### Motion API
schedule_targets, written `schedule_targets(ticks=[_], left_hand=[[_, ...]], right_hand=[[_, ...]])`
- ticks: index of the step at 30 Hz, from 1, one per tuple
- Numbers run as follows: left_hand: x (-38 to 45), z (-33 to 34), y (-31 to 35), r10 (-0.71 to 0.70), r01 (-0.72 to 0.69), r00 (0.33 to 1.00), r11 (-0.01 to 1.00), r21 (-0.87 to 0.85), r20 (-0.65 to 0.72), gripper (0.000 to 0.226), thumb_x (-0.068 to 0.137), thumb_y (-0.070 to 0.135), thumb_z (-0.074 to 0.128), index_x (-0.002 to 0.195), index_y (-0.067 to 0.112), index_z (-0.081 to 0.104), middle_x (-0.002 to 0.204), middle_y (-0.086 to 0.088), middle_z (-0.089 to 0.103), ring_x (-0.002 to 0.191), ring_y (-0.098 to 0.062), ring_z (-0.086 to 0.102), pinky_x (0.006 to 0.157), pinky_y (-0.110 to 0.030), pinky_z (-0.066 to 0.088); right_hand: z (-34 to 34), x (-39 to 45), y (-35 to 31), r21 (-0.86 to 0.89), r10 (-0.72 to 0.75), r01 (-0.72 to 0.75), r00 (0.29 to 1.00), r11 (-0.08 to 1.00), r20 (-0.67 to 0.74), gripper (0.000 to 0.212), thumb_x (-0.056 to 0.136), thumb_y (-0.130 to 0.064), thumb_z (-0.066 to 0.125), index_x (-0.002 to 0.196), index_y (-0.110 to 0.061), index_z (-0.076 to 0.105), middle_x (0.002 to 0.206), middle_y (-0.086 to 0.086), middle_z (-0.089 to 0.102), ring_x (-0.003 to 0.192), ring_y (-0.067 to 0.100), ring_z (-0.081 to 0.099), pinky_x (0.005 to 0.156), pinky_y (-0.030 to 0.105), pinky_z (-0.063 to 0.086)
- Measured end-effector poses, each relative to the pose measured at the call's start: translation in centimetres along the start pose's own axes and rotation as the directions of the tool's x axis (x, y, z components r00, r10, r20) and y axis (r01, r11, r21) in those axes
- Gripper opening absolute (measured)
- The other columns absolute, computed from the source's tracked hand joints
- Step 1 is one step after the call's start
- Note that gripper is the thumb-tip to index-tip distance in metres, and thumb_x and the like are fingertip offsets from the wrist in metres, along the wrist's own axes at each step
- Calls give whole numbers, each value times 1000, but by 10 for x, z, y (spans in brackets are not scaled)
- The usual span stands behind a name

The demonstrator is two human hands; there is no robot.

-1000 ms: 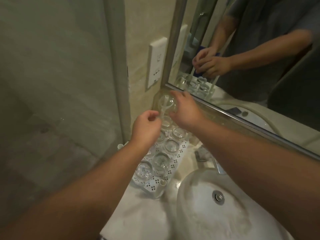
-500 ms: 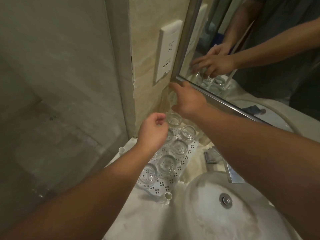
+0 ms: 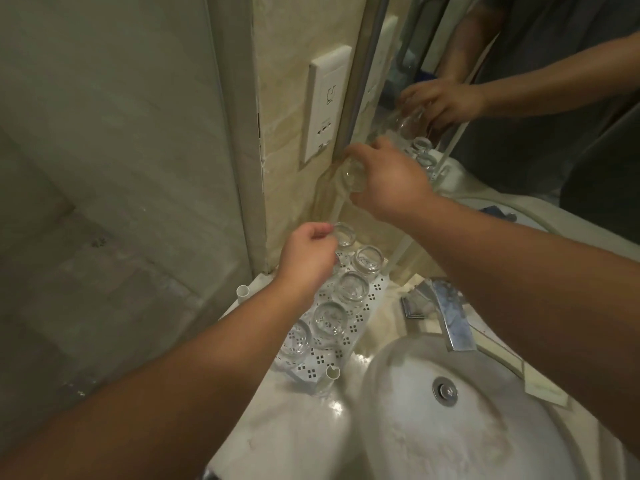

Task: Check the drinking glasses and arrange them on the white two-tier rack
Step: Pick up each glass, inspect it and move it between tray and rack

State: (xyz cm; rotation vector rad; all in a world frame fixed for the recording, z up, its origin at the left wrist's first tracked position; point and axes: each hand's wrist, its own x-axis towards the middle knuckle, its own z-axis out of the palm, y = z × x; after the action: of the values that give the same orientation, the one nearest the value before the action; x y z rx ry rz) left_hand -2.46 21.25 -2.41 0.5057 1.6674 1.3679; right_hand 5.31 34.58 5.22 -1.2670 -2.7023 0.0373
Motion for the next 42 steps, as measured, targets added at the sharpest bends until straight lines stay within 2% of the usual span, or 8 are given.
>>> schedule_targets(ticks=[6, 9, 12, 17, 22, 30, 36, 42], left_hand=[[-29, 5, 21, -187, 202, 978, 960, -192, 93, 14, 94, 28, 54, 102, 21, 64, 97, -1, 66, 73, -20, 67, 61, -32, 56], [-40, 2, 32, -327, 358, 928, 915, -184, 177, 42, 92, 55, 51, 103, 17, 65, 97, -5, 74, 75, -24, 72, 69, -36, 54], [-51, -6, 41, -429, 515, 841, 822, -244, 329, 74, 81, 76, 49, 112, 11, 65, 94, -9, 77, 71, -28, 73, 66, -36, 55], [-73, -18, 47, -460, 602, 767, 756, -256, 446, 92, 73, 89, 42, 105, 7, 69, 89, -8, 76, 69, -27, 72, 58, -35, 56], [-91, -27, 50, -461, 591, 778, 766, -251, 427, 89, 70, 90, 51, 100, 8, 67, 67, -4, 67, 55, -24, 67, 60, -28, 52], [-110, -29, 45, -407, 555, 802, 778, -295, 437, 81, 69, 81, 65, 101, 7, 64, 59, -2, 58, 48, -20, 61, 51, -25, 53], [-117, -27, 45, -251, 378, 893, 870, -317, 374, 70, 71, 74, 69, 116, 20, 69, 87, -3, 72, 75, -25, 70, 66, -32, 57], [-126, -24, 50, -17, 94, 969, 948, -304, 248, 61, 67, 68, 74, 110, 24, 70, 107, -4, 72, 65, -21, 70, 55, -33, 55]], right_hand=[[-36, -41, -14, -22, -65, 63, 993, 998, -95, 65, 78, -32, 77, 136, -33, 47, 123, 2, 49, 94, 25, 59, 65, 30, 40], [-48, -67, -24, -24, -101, 99, 986, 995, -131, 65, 78, -32, 77, 135, -34, 47, 119, -1, 49, 85, 19, 57, 60, 27, 40], [-55, -93, -35, -58, -147, 140, 978, 988, -145, 65, 77, -33, 77, 135, -35, 47, 117, -4, 48, 80, 16, 56, 57, 26, 40], [-60, -130, -45, -85, -182, 171, 971, 982, -155, 67, 76, -36, 79, 134, -36, 46, 121, -6, 47, 81, 15, 57, 58, 32, 51], [-55, -161, -52, -66, -206, 197, 962, 978, -179, 61, 78, -38, 75, 132, -34, 47, 124, -5, 48, 73, 18, 57, 52, 31, 48], [-51, -187, -51, 24, -231, 244, 941, 969, -246, 62, 76, -29, 78, 132, -32, 51, 125, -2, 48, 70, 15, 50, 53, 32, 48], [-51, -205, -49, 287, -158, 242, 945, 927, -285, 53, 78, -40, 73, 126, -32, 51, 129, -7, 42, 94, 18, 59, 75, 41, 56], [-53, -214, -51, 523, 9, 209, 924, 826, -382, 38, 77, -34, 71, 111, -32, 55, 115, -13, 44, 93, 3, 52, 70, 27, 52]])
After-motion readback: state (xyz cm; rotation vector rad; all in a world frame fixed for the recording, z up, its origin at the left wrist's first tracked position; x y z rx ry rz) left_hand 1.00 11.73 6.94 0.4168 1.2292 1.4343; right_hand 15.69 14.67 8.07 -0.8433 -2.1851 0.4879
